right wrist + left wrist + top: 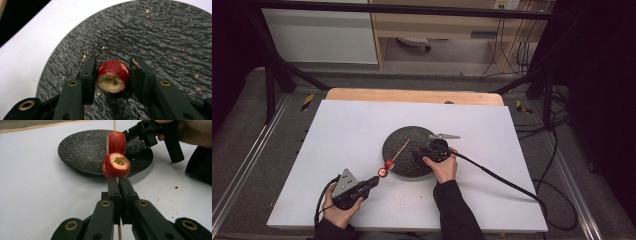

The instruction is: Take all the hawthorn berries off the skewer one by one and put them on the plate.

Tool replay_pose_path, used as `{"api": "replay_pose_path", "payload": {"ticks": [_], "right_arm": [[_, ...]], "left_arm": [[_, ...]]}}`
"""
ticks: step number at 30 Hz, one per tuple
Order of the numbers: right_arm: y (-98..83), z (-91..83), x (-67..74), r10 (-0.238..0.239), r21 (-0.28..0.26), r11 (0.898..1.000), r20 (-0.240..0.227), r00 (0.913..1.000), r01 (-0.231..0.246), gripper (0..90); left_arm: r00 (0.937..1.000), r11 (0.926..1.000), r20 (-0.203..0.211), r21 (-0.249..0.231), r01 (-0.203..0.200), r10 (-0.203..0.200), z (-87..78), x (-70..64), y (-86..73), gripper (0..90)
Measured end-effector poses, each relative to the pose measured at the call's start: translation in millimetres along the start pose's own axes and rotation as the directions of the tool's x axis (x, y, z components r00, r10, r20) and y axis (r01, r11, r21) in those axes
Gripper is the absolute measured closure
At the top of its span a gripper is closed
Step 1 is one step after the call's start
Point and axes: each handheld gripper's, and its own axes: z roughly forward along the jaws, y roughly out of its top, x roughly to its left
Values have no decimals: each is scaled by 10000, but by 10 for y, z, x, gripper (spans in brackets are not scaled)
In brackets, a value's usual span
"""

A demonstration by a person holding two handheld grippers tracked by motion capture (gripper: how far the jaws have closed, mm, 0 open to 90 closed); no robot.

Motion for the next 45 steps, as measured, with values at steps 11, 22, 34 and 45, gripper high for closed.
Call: {"api": "replay_pose_path", "payload": {"ticks": [11,22,34,45], "right_arm": [[71,-286,104,-537,-788,9956,-304,9981,512,269],[-97,-388,273,-1353,-856,9880,-768,9878,1286,100],[-183,-389,457,-1301,-1024,9877,-1220,9840,1179,78],[-181,-284,625,-1433,-1016,9864,-1440,9792,1294,71]], "left_arm": [[10000,10000,10,21,11,-11,3,-1,1,885],[10000,10000,25,42,4,-4,6,-7,1,885],[10000,9999,77,110,-14,13,25,-24,-2,885],[10000,9999,76,106,-37,36,27,-28,1,886]]}}
